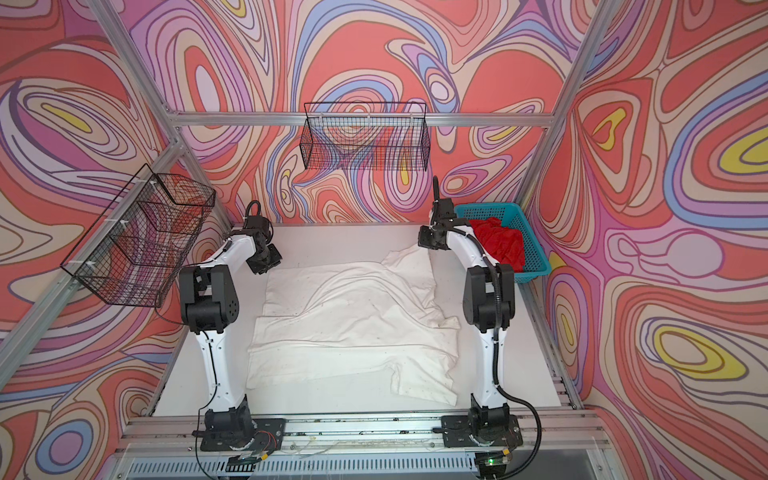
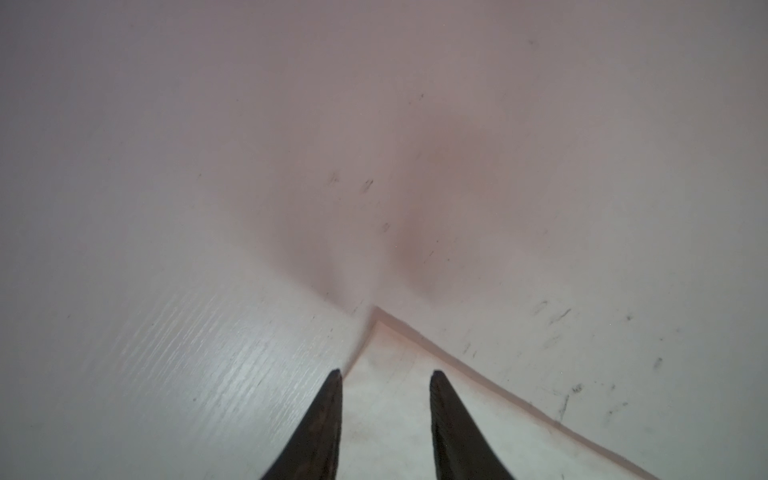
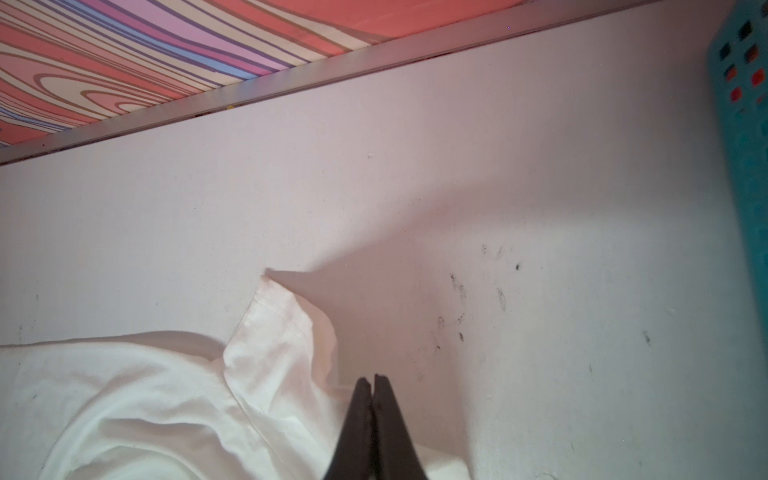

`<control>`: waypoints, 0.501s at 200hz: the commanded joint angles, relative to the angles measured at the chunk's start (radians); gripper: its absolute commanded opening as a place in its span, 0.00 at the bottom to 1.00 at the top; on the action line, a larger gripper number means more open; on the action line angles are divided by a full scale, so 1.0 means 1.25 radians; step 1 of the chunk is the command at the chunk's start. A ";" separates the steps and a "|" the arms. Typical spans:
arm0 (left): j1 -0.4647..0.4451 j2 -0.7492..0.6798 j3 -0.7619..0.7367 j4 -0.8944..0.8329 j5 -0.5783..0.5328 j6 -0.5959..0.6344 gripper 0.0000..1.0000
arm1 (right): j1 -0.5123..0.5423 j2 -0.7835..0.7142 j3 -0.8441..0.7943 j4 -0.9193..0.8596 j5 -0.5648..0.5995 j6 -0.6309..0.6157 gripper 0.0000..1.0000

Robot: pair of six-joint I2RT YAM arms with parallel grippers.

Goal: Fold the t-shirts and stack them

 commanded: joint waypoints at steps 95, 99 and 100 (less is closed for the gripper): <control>0.010 0.097 0.090 -0.095 -0.017 0.007 0.28 | 0.001 -0.043 0.014 -0.021 -0.011 -0.006 0.00; 0.010 0.099 0.093 -0.095 -0.018 0.007 0.28 | 0.001 -0.044 0.013 -0.021 -0.011 -0.005 0.00; 0.010 0.099 0.093 -0.095 -0.018 0.007 0.28 | 0.000 -0.044 0.012 -0.021 -0.011 -0.005 0.00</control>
